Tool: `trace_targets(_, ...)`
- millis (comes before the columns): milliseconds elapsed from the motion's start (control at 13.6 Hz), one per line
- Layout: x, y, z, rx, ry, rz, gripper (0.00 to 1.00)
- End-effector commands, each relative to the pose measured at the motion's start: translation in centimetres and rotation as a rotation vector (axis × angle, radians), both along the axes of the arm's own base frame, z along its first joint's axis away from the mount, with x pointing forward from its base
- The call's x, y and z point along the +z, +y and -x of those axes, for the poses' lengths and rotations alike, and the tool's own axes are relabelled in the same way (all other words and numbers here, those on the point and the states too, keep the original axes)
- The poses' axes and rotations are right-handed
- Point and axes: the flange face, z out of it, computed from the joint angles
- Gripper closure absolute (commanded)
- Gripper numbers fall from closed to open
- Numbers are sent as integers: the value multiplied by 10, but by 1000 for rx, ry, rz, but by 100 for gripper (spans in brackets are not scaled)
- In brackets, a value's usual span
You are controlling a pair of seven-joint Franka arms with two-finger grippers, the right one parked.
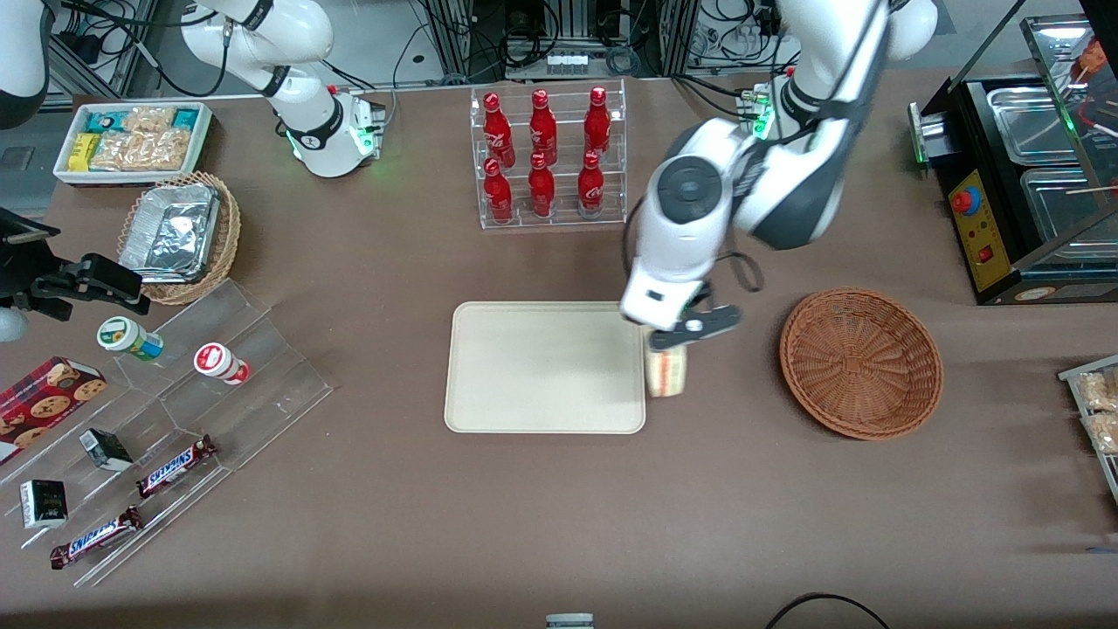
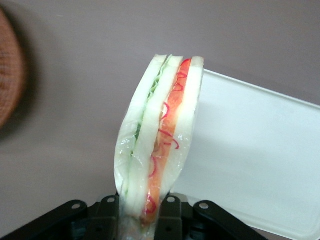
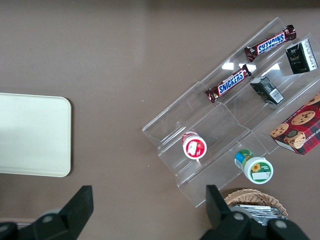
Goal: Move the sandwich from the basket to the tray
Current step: 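Lift the sandwich and carry it over the cream tray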
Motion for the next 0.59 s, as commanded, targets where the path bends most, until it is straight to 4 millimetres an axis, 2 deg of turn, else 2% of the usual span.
trace_targets(0, -43, -38, -1, -62, -19, 0, 75)
trace_targets(147, -77, -52, 5, -92, -14, -17, 75)
trace_targets(294, -94, -66, 18, -126, -9, -29, 75)
trace_targets(515, -121, -68, 25, -136, 24, -58, 76)
